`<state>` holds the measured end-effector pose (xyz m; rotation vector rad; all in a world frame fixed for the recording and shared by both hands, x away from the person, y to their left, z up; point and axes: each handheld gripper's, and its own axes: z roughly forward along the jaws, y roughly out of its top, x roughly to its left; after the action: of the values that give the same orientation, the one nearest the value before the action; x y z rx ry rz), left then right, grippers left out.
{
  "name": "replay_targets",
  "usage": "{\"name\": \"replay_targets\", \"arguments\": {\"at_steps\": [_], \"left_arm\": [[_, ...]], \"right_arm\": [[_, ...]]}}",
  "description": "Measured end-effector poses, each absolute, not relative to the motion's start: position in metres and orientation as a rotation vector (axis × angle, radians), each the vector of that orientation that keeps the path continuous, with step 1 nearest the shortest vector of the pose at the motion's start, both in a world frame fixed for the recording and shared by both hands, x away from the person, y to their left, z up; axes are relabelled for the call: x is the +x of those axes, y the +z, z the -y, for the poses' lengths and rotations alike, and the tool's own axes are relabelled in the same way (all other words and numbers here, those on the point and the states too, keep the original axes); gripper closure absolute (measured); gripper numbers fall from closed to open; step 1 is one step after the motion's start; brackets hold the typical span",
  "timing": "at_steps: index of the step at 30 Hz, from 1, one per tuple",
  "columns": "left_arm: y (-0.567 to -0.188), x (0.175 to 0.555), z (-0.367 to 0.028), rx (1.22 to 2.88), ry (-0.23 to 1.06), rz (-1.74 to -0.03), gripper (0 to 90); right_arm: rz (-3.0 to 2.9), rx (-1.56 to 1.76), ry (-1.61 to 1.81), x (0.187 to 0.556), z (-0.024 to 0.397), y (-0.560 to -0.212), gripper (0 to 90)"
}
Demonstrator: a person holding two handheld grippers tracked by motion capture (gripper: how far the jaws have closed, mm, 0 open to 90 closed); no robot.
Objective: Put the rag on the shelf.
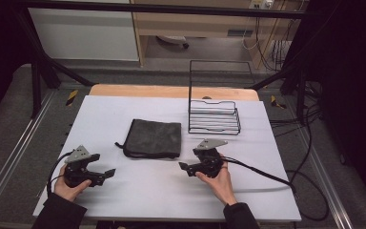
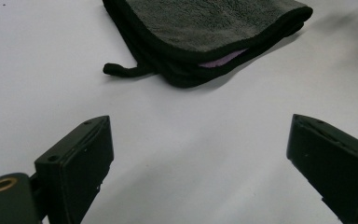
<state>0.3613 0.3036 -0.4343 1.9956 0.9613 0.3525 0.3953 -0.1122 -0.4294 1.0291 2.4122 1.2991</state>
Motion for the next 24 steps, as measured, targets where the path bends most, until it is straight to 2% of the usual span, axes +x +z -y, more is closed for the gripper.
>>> {"name": "replay_targets", "arguments": {"at_steps": [5,6,9,19,24], "left_arm": [[-0.434,0.361,-0.303,1.999,0.347,-0.959,7.4],[-0.435,0.361,-0.303,1.999,0.347,-0.958,7.5],[-0.435,0.361,-0.303,2.003,0.345,-0.957,7.7],[-0.435,0.361,-0.302,2.002,0.345,-0.955,8.1],[-0.435,0.362,-0.302,2.004,0.345,-0.957,8.4]], "right_arm": [[-2.427,1.029,1.291,0.404,0.096,-0.433,32.8],[-2.424,1.024,1.288,0.409,0.089,-0.435,39.9],[-2.418,1.033,1.287,0.415,0.083,-0.438,45.0],[-2.445,0.986,1.169,0.425,0.066,-0.454,51.0],[-2.430,0.960,1.174,0.425,0.066,-0.453,66.6]]}}
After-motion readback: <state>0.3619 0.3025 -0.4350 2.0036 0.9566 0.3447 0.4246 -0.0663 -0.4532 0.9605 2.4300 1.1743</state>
